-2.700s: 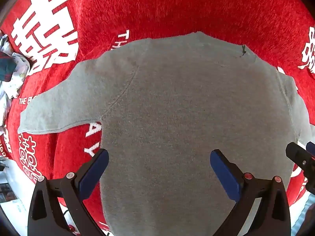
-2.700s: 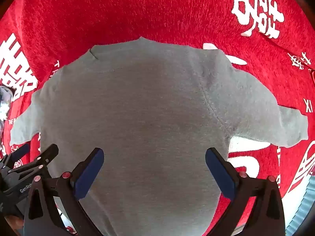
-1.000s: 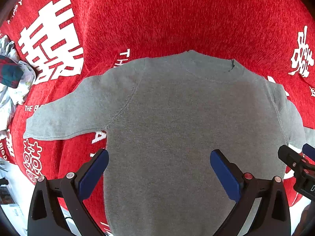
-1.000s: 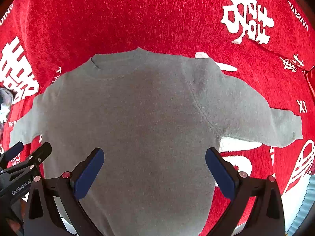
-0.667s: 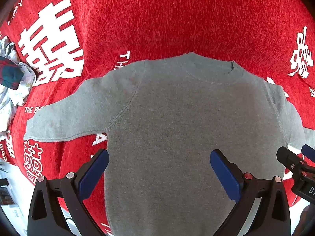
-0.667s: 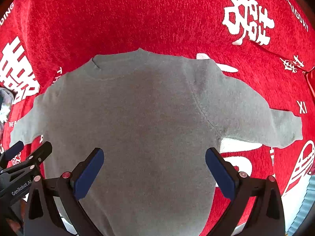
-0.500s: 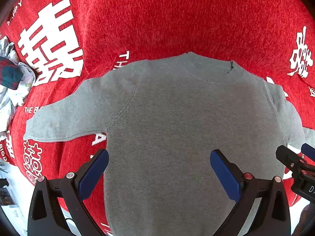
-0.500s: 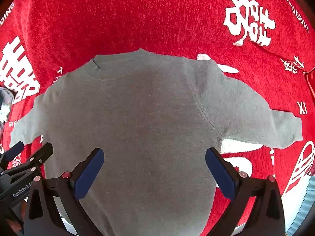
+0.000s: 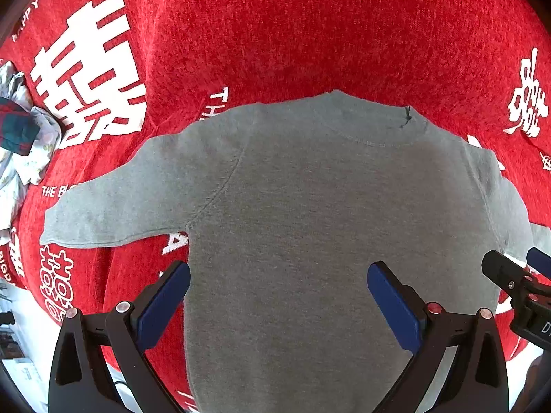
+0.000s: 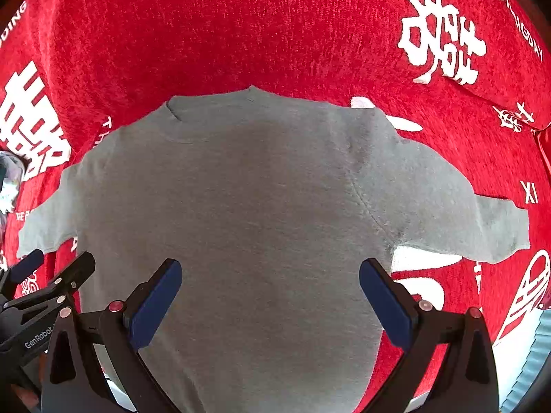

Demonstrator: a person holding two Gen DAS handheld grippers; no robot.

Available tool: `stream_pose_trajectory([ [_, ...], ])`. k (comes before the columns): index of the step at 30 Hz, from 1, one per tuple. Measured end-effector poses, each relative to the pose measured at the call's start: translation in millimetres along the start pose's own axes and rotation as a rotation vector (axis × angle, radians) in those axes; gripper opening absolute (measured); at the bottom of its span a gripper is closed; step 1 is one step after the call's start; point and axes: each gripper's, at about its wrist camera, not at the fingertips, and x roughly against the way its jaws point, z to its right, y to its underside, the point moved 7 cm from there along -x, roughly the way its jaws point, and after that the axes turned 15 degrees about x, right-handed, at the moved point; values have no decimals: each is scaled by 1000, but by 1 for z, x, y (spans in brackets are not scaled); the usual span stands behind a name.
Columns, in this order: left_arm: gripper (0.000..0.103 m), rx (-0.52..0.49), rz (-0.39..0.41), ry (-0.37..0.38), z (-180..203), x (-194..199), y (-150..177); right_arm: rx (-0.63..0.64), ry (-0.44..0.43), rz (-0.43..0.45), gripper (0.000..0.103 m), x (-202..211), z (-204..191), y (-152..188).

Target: Fold small clothes

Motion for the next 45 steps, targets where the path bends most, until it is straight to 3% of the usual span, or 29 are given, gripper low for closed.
stream_pose_trajectory([
  [16, 103, 15, -17, 16, -10, -6, 0, 14, -9, -4, 103, -1, -11, -4],
  [26, 103, 71, -34, 56, -38, -15, -4, 86, -93, 21, 103, -1, -57, -18],
  [33, 103, 194, -33, 78, -112, -39, -6, 168, -128, -6, 103, -14, -108, -21],
  [37, 103, 328, -20, 84, -179, -63, -11, 196, -148, -17, 103, -22, -129, -20],
  [41, 103, 464, -50, 166, -227, -102, -18, 224, -147, -42, 103, -33, -147, -17],
  [44, 103, 528, -79, 259, -238, -124, -26, 239, -136, -54, 103, -37, -155, -17],
  [45, 103, 538, -56, 271, -243, -128, -33, 243, -135, -55, 103, -38, -157, -17],
])
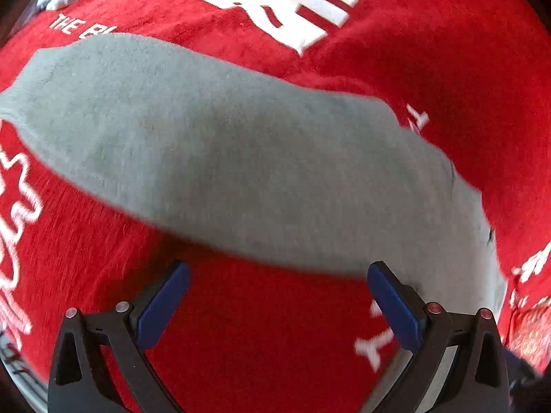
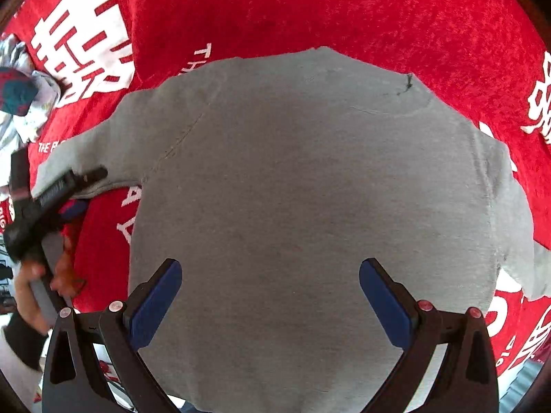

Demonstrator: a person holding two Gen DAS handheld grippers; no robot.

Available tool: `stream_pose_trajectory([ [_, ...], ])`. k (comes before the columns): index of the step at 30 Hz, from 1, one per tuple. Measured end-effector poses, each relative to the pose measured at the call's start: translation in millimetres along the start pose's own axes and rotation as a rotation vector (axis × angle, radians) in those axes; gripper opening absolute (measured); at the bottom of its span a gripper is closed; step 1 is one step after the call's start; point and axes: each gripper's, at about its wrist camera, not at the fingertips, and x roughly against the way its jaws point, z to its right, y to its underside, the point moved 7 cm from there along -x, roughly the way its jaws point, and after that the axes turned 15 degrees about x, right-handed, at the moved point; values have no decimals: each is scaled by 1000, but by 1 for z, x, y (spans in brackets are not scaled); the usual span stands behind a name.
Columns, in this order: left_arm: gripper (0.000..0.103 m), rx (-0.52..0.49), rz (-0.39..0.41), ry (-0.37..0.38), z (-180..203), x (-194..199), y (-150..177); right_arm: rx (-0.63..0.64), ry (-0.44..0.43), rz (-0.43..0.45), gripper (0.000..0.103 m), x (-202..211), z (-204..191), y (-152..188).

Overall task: Fold small clothes
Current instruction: 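Grasp a grey sleeve cuff with the left tool and fold it across the body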

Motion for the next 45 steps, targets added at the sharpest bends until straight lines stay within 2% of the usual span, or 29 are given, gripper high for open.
stream_pose_trajectory([
  [3, 103, 42, 3, 59, 1, -3, -18, 11, 5, -9, 103, -2, -4, -2],
  [6, 103, 102, 90, 95, -7, 12, -46, 20, 11, -17, 103, -6, -8, -5],
  [10, 103, 145, 225, 36, -34, 38, -77, 22, 16, -20, 103, -7, -11, -6],
  [14, 102, 195, 257, -10, -64, 45, -100, 11, 7, -20, 103, -8, -13, -5],
  [15, 97, 198, 271, -18, -67, 48, -104, 10, 6, -18, 103, -8, -14, -5],
  [16, 82, 197, 288, -50, -71, 51, -107, 8, 2, -17, 103, -8, -14, -4],
  [17, 56, 185, 297, -90, -73, 53, -110, 5, -1, -14, 103, -6, -15, -3],
  [18, 21, 171, 293, -95, -74, 53, -110, 0, -4, -4, 103, -4, -14, -3],
  [19, 6, 162, 265, -65, -75, 51, -110, -2, -6, 5, 103, -2, -14, -2],
  [21, 6, 160, 244, 0, -75, 54, -105, -15, -6, 28, 103, 4, -11, 0],
  [23, 6, 103, 259, 9, -60, 62, -103, -38, -19, 45, 103, 8, -6, 4],
  [26, 6, 0, 283, 65, -26, 85, -93, -63, -31, 61, 103, 14, 5, 11],
  [31, 6, -181, 291, 201, 69, 118, -57, -120, -31, 98, 103, 30, 41, 23],
  [33, 6, -255, 256, 273, 118, 124, -31, -151, -25, 119, 103, 39, 63, 29],
  [37, 6, -398, 177, 353, 211, 108, 30, -225, -13, 146, 103, 50, 109, 46],
  [40, 6, -491, 83, 357, 266, 70, 86, -280, -2, 141, 103, 47, 144, 66],
  [42, 6, -548, 12, 289, 290, 29, 127, -319, 5, 120, 103, 36, 166, 85],
  [45, 6, -616, -51, 189, 299, -18, 168, -357, 14, 99, 103, 23, 186, 106],
])
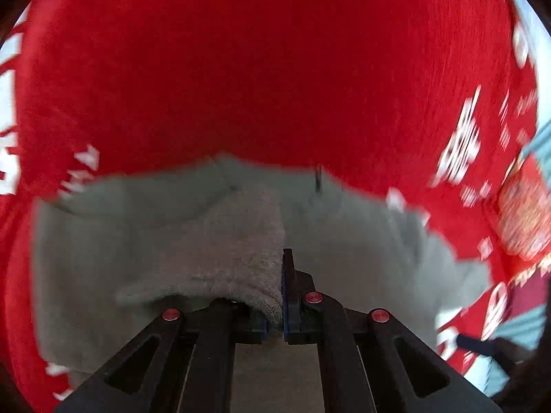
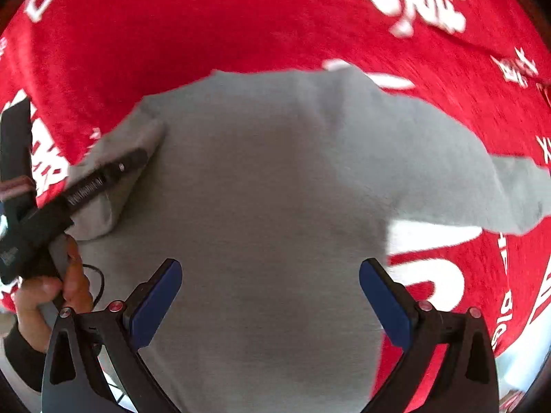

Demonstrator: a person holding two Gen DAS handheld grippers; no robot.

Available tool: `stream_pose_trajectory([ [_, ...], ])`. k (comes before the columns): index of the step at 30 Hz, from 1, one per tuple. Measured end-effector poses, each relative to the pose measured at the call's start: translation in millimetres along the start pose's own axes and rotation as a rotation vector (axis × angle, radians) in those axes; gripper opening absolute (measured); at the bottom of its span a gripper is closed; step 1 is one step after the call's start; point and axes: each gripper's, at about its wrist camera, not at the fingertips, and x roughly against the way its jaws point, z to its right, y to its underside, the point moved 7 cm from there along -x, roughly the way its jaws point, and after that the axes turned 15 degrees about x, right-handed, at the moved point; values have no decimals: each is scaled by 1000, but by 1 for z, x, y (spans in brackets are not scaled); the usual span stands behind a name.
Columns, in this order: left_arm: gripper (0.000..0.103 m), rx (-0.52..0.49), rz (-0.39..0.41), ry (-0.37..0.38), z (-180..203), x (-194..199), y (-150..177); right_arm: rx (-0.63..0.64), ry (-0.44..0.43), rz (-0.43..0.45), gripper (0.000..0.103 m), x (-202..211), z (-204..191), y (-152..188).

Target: Fold small clothes

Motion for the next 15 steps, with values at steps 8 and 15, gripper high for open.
stream_pose_trajectory([
  [8, 86, -169, 2, -157, 18, -27, 36, -23, 21, -15, 103, -8, 10, 6],
  [15, 103, -134, 160, -269, -37, 65, 4, 361, 69, 77, 103, -13, -84, -56],
])
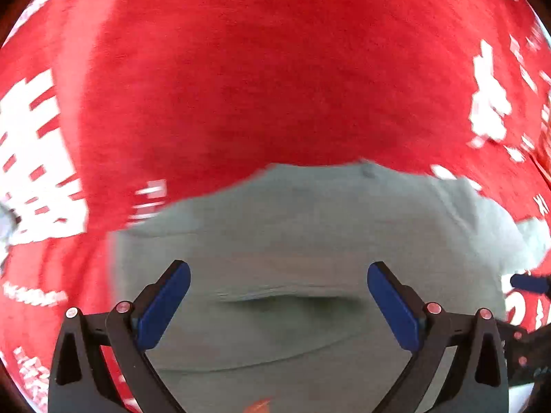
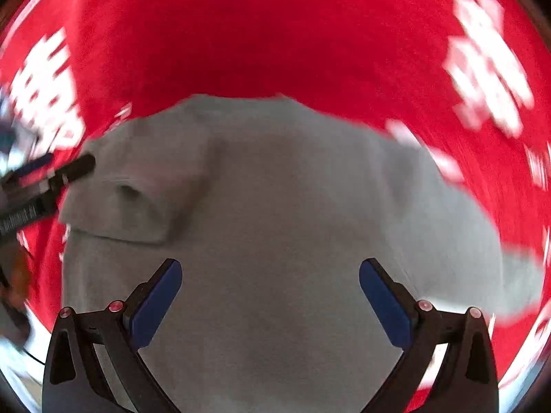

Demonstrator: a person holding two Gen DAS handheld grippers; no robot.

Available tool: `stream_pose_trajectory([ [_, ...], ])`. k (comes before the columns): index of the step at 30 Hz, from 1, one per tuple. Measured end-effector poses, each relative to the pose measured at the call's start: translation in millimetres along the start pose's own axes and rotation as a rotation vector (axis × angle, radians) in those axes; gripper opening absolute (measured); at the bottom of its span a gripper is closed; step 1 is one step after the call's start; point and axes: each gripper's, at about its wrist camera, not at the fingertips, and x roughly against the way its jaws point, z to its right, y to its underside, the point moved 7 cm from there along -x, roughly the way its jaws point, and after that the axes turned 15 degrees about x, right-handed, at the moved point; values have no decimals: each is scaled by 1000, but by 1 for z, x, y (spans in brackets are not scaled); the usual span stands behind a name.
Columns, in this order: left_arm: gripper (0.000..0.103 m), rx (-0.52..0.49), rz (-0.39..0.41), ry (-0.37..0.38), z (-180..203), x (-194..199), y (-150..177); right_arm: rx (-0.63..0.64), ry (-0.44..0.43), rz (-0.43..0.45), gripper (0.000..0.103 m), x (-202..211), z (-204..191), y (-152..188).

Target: Fold small clothes

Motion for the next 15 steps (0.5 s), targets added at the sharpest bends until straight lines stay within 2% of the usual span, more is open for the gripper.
stream_pose_trajectory([
  [2, 103, 60, 9, -73, -39, 4, -12, 158, 52, -4, 103, -16, -31, -26],
  [4, 103, 116, -1, -187, -86, -1, -17, 312, 123, 5, 103, -35, -60, -49],
  [5, 103, 144, -37, -253, -112, -9, -17, 363, 172, 10, 103, -43, -65, -54],
  [7, 103, 209, -105, -292, -142, -25, -15, 430, 267, 2, 100, -56, -72, -69],
  [8, 103, 248, -119, -289, -153, -28, -13, 425, 292, 0, 77, -60, -69, -75],
  [9, 103, 298, -126, -270, -162, -32, -11, 387, 263, -2, 29, -62, -63, -78],
  [10, 103, 318, -127, -255, -164, -34, -9, 291, 173, -4, 12, -61, -52, -79],
  [13, 103, 320, -132, -261, -159, -42, 3, -53, -49, 55, 10, -51, -11, -69],
  [15, 103, 304, -144, -252, -157, -46, 2, -304, -183, 95, 11, -47, 24, -47],
])
